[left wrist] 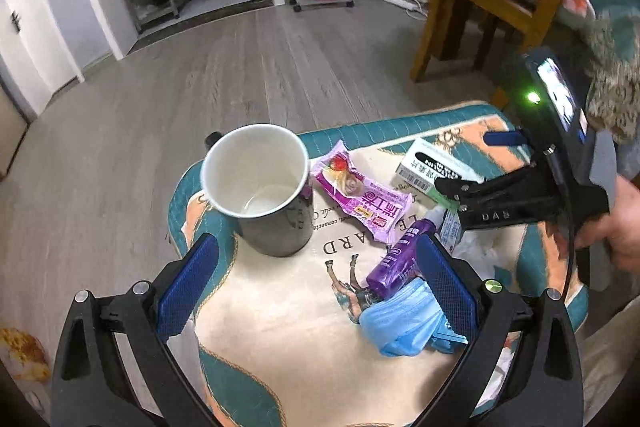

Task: Collect trash
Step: 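Grasp the white COLTALIN medicine box with the right gripper, then grasp the white tissue with the left gripper while the right holds the box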

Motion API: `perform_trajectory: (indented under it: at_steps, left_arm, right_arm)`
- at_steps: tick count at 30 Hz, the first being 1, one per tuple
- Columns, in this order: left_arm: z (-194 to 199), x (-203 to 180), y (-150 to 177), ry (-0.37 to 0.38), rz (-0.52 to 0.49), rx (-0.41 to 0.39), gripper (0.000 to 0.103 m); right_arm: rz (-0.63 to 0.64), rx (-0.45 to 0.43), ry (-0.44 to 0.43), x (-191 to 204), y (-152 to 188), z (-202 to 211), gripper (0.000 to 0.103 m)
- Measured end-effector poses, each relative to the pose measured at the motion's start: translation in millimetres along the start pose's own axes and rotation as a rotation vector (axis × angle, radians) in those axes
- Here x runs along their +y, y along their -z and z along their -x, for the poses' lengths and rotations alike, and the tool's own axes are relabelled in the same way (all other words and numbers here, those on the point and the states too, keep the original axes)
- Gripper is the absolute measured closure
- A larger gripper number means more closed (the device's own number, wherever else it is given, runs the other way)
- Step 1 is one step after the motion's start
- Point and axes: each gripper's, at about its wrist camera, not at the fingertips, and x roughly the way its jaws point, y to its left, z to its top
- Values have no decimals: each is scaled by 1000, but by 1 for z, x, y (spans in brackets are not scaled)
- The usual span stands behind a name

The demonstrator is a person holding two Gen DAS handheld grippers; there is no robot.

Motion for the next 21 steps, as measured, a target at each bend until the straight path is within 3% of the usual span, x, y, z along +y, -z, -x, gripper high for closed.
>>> perform_trajectory:
  at_steps: [4,9,10,11,12,17,21]
  left_arm:
    - [-5,-8,-5,8,-51,-8,6]
    - [-19,-8,-13,46,4,15,6]
    - [-21,-9,-14,49,7,19,6]
    - [-23,-12,-15,53,1,26,6]
    - [-26,-16,-15,54,-10,28,6]
    - [-34,-32,-16,67,-48,41,6]
    - [-40,-46,-15,104,-63,53,6]
  right_arm:
    - [-21,28,-51,-10,3,-14,7]
    - [4,51,-107,-10,1,-27,8]
    - [15,65,-119,-9,2,-28,11]
    - [29,76,-119,-9,2,-29,25]
    - [37,81,-113,-8,1,-29,24]
    - [-22,61,-115,-24,1,-14,25]
    - [-118,-18,-136,-49,-3,14,25]
